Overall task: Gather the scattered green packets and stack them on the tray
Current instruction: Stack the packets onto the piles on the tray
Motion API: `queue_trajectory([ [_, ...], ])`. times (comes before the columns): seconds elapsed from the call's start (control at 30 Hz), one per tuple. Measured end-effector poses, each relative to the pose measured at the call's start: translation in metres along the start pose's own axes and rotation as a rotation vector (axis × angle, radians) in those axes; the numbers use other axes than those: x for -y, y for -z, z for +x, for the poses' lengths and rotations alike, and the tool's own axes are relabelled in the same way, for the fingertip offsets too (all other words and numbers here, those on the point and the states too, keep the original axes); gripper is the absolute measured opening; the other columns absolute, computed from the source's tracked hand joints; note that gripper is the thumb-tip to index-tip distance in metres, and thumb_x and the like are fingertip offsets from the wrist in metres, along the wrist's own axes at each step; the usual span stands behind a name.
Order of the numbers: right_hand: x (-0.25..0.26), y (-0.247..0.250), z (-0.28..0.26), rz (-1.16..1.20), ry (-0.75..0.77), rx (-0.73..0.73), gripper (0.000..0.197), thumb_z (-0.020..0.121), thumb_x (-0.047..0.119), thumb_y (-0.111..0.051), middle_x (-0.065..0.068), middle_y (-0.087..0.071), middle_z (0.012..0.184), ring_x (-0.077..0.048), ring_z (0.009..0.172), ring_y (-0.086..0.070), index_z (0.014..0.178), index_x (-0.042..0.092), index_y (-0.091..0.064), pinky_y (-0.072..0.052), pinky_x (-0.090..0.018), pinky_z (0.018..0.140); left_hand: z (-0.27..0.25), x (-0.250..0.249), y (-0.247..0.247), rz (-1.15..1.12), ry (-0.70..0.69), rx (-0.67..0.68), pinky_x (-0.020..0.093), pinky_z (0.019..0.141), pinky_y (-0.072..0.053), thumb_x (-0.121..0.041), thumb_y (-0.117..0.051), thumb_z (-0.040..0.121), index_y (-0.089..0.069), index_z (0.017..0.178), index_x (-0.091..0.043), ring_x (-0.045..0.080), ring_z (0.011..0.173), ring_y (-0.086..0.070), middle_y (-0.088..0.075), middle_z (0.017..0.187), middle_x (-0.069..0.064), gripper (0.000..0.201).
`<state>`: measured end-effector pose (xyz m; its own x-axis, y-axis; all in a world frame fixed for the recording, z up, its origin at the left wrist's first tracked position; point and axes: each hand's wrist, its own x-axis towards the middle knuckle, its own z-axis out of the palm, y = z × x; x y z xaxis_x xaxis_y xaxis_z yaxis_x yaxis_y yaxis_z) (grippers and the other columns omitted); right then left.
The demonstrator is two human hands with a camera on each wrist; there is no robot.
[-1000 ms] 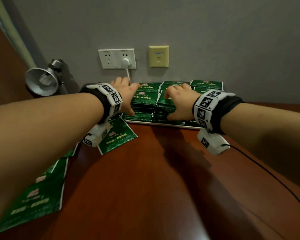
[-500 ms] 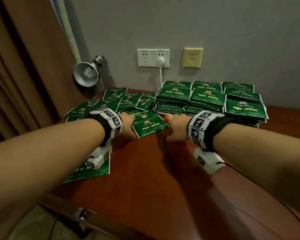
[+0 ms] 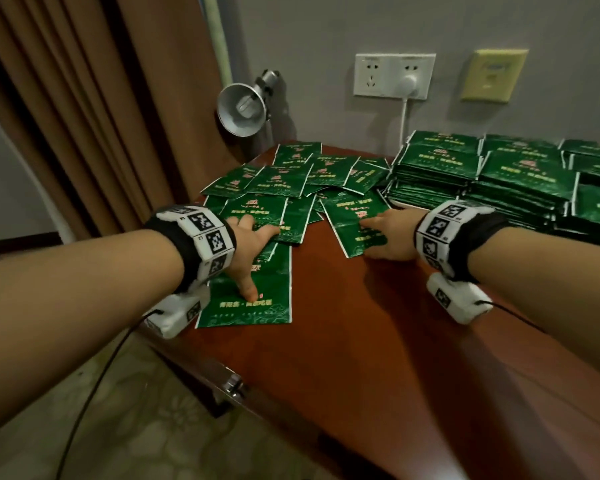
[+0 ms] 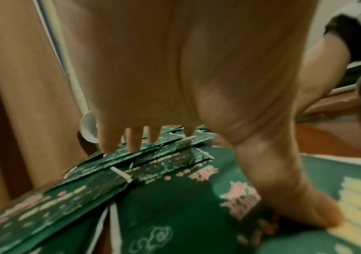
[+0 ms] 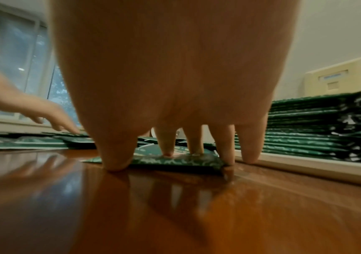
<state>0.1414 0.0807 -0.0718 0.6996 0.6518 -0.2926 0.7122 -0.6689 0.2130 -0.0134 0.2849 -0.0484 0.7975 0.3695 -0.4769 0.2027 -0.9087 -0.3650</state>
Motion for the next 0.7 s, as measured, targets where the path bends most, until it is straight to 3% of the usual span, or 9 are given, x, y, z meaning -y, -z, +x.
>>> queue_trajectory([
  [0.13, 0.012, 0.0, -0.041, 0.0, 0.014, 0.037, 0.078, 0.084, 0.074, -0.045, -0.006, -0.041, 0.138, -0.03, 0.119, -0.052, 0.151, 0.038, -0.024, -0.048, -0.041, 0.097, -0.016, -0.008, -0.001, -0.026, -0.01, -0.094, 0.053, 0.111, -0.028, -0.047, -0.086, 0.062, 0.003, 0.153, -0.036, 0.035, 0.144, -0.014, -0.012, 0.156, 0.011, 0.128],
  [0.23, 0.016, -0.003, -0.082, -0.018, 0.011, 0.055, 0.075, 0.081, 0.077, -0.045, -0.005, -0.045, 0.13, -0.029, 0.114, -0.054, 0.146, 0.04, -0.035, -0.048, -0.038, 0.093, -0.026, -0.02, -0.004, -0.066, -0.037, -0.112, 0.053, 0.112, -0.026, -0.051, -0.084, 0.064, 0.003, 0.152, -0.038, 0.035, 0.143, -0.014, -0.012, 0.157, 0.012, 0.124],
  [0.37, 0.013, -0.012, -0.137, 0.016, 0.014, 0.087, 0.058, 0.085, 0.07, -0.048, -0.002, -0.056, 0.119, -0.026, 0.105, -0.058, 0.131, 0.035, -0.054, -0.051, -0.037, 0.088, -0.041, -0.05, -0.015, -0.086, -0.127, -0.075, 0.052, 0.111, -0.027, -0.064, -0.075, 0.066, 0.005, 0.152, -0.037, 0.037, 0.142, -0.019, -0.014, 0.157, 0.014, 0.12],
  [0.5, 0.003, -0.03, -0.169, 0.069, -0.05, 0.051, 0.041, 0.084, 0.063, -0.057, 0.001, -0.058, 0.108, -0.022, 0.095, -0.055, 0.11, 0.031, -0.062, -0.049, -0.032, 0.078, -0.05, -0.061, -0.015, -0.131, -0.153, -0.073, 0.046, 0.117, -0.024, -0.059, -0.073, 0.073, 0.001, 0.155, -0.027, 0.032, 0.146, -0.017, -0.007, 0.161, 0.01, 0.115],
  [0.6, 0.0, -0.042, -0.18, 0.14, -0.144, 0.009, 0.041, 0.079, 0.062, -0.063, 0.0, -0.046, 0.112, -0.023, 0.105, -0.044, 0.107, 0.033, -0.056, -0.049, -0.04, 0.087, -0.056, -0.056, -0.024, -0.219, -0.168, -0.063, 0.039, 0.119, -0.019, -0.056, -0.069, 0.079, 0.0, 0.156, -0.018, 0.025, 0.148, -0.013, 0.002, 0.163, 0.005, 0.11],
  [0.7, -0.001, -0.052, -0.183, 0.209, -0.174, -0.004, 0.056, 0.081, 0.061, -0.062, 0.001, -0.047, 0.128, -0.024, 0.118, -0.042, 0.124, 0.027, -0.048, -0.046, -0.039, 0.092, -0.068, -0.06, -0.032, -0.269, -0.231, -0.095, 0.032, 0.119, -0.018, -0.052, -0.068, 0.083, -0.004, 0.156, -0.017, 0.02, 0.148, -0.015, -0.001, 0.163, 0.0, 0.103],
])
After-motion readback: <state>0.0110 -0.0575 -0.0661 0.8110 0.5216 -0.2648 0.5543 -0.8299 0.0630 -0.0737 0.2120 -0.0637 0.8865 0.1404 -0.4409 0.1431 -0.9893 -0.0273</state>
